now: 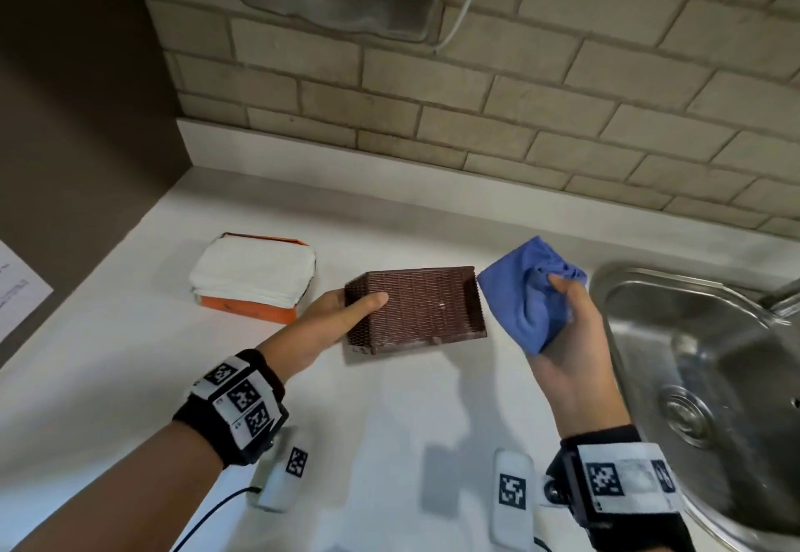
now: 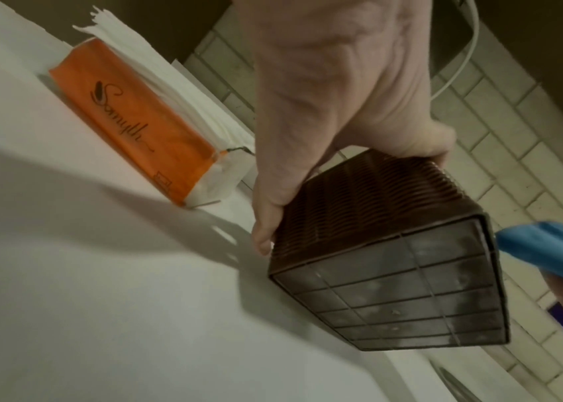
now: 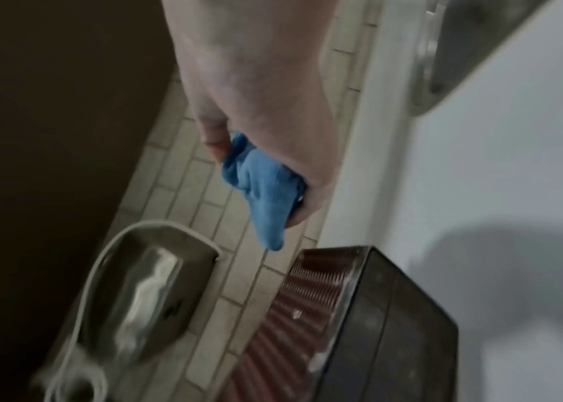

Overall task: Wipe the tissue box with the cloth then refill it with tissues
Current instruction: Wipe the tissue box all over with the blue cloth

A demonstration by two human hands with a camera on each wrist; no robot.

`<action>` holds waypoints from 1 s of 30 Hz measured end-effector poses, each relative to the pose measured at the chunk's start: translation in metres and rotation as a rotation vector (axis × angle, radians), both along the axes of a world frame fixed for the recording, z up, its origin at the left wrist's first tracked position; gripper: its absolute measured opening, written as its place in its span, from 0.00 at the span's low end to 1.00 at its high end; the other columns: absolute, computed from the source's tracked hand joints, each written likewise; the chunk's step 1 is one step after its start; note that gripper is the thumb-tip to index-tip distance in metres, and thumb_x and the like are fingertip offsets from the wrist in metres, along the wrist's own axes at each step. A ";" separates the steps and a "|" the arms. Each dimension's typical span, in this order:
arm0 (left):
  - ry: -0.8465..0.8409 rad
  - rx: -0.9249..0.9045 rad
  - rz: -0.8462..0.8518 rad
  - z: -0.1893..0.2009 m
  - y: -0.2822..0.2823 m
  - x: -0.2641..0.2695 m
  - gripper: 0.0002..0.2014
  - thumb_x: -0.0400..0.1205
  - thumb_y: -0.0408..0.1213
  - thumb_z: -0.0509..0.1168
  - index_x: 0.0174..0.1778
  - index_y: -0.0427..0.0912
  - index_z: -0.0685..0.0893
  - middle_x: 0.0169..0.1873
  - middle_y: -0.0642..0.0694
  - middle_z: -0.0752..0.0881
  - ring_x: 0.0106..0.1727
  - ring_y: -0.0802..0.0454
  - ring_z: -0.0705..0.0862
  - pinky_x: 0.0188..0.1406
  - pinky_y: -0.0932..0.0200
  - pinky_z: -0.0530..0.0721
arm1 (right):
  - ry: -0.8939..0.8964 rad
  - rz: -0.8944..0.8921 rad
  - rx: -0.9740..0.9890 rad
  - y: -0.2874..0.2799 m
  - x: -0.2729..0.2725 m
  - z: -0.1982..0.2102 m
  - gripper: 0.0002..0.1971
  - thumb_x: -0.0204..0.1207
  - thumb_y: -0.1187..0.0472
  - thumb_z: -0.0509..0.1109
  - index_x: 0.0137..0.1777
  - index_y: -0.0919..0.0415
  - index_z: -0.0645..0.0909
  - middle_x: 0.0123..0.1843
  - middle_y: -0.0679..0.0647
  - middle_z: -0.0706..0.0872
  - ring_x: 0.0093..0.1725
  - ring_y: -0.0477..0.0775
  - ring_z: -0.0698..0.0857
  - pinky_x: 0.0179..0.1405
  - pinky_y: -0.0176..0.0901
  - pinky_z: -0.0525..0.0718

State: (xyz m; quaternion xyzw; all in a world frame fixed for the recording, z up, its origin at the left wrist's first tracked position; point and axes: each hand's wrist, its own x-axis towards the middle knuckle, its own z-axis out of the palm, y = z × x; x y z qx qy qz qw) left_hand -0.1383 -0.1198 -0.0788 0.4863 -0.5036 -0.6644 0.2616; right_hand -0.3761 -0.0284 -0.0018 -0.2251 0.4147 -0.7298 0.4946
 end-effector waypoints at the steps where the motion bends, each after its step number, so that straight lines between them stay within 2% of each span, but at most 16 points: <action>1: -0.010 0.011 0.006 -0.001 0.001 -0.001 0.16 0.82 0.49 0.65 0.62 0.45 0.83 0.56 0.49 0.90 0.53 0.60 0.87 0.36 0.78 0.80 | 0.163 -0.026 -0.022 0.000 0.007 0.000 0.11 0.79 0.58 0.61 0.54 0.55 0.84 0.53 0.49 0.88 0.56 0.46 0.86 0.56 0.41 0.84; 3: -0.032 0.025 0.022 -0.001 0.004 -0.003 0.18 0.82 0.51 0.64 0.63 0.45 0.84 0.57 0.49 0.90 0.52 0.61 0.87 0.38 0.75 0.80 | 0.641 -0.045 -0.061 -0.001 0.032 -0.005 0.19 0.75 0.59 0.62 0.65 0.57 0.80 0.60 0.49 0.87 0.60 0.42 0.84 0.61 0.38 0.80; 6: -0.072 0.046 0.049 -0.007 0.006 -0.005 0.20 0.82 0.56 0.63 0.56 0.44 0.85 0.50 0.49 0.92 0.45 0.60 0.87 0.40 0.71 0.82 | 1.505 0.228 -0.087 -0.001 0.078 -0.037 0.27 0.75 0.52 0.60 0.76 0.50 0.71 0.80 0.50 0.70 0.78 0.47 0.68 0.78 0.43 0.64; 7: -0.070 0.055 0.045 -0.009 0.007 -0.005 0.20 0.83 0.56 0.60 0.53 0.43 0.85 0.44 0.52 0.92 0.42 0.62 0.87 0.39 0.71 0.82 | 1.647 0.269 -0.064 0.000 0.086 -0.048 0.28 0.77 0.49 0.59 0.78 0.50 0.68 0.83 0.50 0.65 0.81 0.49 0.62 0.80 0.45 0.59; 8: -0.056 0.072 0.048 -0.011 0.008 -0.003 0.19 0.85 0.54 0.58 0.51 0.43 0.84 0.40 0.54 0.92 0.40 0.64 0.87 0.37 0.72 0.82 | 1.707 0.273 -0.037 -0.001 0.087 -0.056 0.28 0.78 0.47 0.58 0.79 0.50 0.66 0.84 0.49 0.62 0.83 0.49 0.59 0.82 0.47 0.56; 10: -0.029 0.109 0.080 -0.012 0.010 0.000 0.17 0.86 0.50 0.58 0.55 0.42 0.85 0.43 0.52 0.91 0.44 0.61 0.89 0.37 0.71 0.83 | 1.724 0.258 0.030 -0.007 0.075 -0.062 0.29 0.79 0.44 0.55 0.80 0.48 0.64 0.85 0.48 0.59 0.84 0.50 0.56 0.82 0.47 0.52; 12: -0.032 0.125 0.088 -0.012 0.011 0.002 0.19 0.84 0.53 0.60 0.61 0.42 0.83 0.51 0.49 0.91 0.54 0.55 0.88 0.44 0.64 0.84 | 1.714 0.234 0.125 -0.013 0.051 -0.063 0.31 0.77 0.42 0.52 0.81 0.46 0.62 0.85 0.46 0.57 0.84 0.49 0.54 0.82 0.48 0.49; 14: -0.041 0.126 0.084 -0.008 0.011 0.002 0.22 0.83 0.56 0.60 0.65 0.44 0.81 0.57 0.48 0.89 0.58 0.54 0.86 0.48 0.61 0.83 | 1.666 0.196 0.232 -0.020 0.029 -0.062 0.31 0.77 0.41 0.52 0.81 0.46 0.61 0.85 0.46 0.58 0.84 0.50 0.54 0.84 0.54 0.49; 16: -0.033 0.129 0.098 -0.008 0.009 -0.001 0.22 0.83 0.56 0.60 0.64 0.45 0.80 0.57 0.47 0.89 0.57 0.53 0.86 0.47 0.60 0.84 | 1.662 0.165 0.271 -0.020 0.028 -0.059 0.34 0.76 0.35 0.53 0.81 0.47 0.63 0.85 0.47 0.58 0.85 0.52 0.54 0.84 0.57 0.47; 19: -0.011 0.135 0.148 -0.006 0.008 -0.004 0.19 0.84 0.54 0.60 0.61 0.45 0.82 0.53 0.45 0.90 0.50 0.52 0.88 0.46 0.56 0.86 | 1.738 0.201 0.177 -0.011 0.066 -0.058 0.40 0.71 0.26 0.55 0.80 0.46 0.65 0.84 0.45 0.58 0.84 0.51 0.52 0.82 0.54 0.46; 21: -0.020 0.142 0.137 -0.008 0.007 -0.004 0.19 0.85 0.54 0.59 0.64 0.46 0.82 0.53 0.46 0.90 0.53 0.51 0.88 0.50 0.55 0.86 | 1.768 0.231 0.058 -0.003 0.084 -0.062 0.36 0.72 0.29 0.57 0.76 0.47 0.71 0.82 0.47 0.65 0.83 0.52 0.59 0.83 0.58 0.52; 23: -0.024 0.150 0.137 -0.007 0.007 -0.003 0.19 0.85 0.53 0.59 0.64 0.45 0.81 0.51 0.48 0.90 0.53 0.52 0.87 0.48 0.57 0.86 | 1.779 0.196 0.027 -0.006 0.073 -0.065 0.30 0.76 0.34 0.59 0.75 0.46 0.72 0.80 0.47 0.69 0.81 0.51 0.63 0.82 0.61 0.55; 25: -0.018 0.153 0.139 -0.007 0.007 -0.002 0.18 0.84 0.53 0.60 0.63 0.46 0.80 0.50 0.50 0.89 0.53 0.54 0.87 0.44 0.60 0.84 | 1.713 0.142 0.135 -0.015 0.047 -0.067 0.29 0.77 0.38 0.60 0.77 0.45 0.70 0.80 0.46 0.68 0.82 0.49 0.62 0.82 0.61 0.50; 27: -0.014 0.152 0.125 -0.005 0.007 -0.003 0.18 0.83 0.55 0.61 0.62 0.47 0.80 0.50 0.52 0.89 0.54 0.56 0.87 0.43 0.62 0.84 | 1.592 0.069 0.255 -0.024 0.028 -0.064 0.29 0.75 0.42 0.60 0.76 0.47 0.71 0.81 0.50 0.70 0.82 0.51 0.63 0.83 0.61 0.47; 28: -0.015 0.157 0.122 -0.004 0.007 -0.004 0.18 0.83 0.56 0.60 0.61 0.48 0.81 0.50 0.53 0.90 0.54 0.56 0.87 0.44 0.62 0.84 | 1.590 0.045 0.284 -0.026 0.028 -0.063 0.29 0.74 0.42 0.58 0.76 0.49 0.72 0.81 0.52 0.70 0.82 0.52 0.63 0.83 0.61 0.47; 30: -0.013 0.180 0.126 -0.002 0.006 -0.006 0.19 0.82 0.57 0.61 0.60 0.47 0.82 0.49 0.52 0.91 0.54 0.54 0.88 0.50 0.58 0.86 | 1.700 0.041 0.252 -0.023 0.046 -0.062 0.31 0.75 0.37 0.56 0.75 0.49 0.73 0.81 0.54 0.68 0.82 0.55 0.61 0.82 0.59 0.47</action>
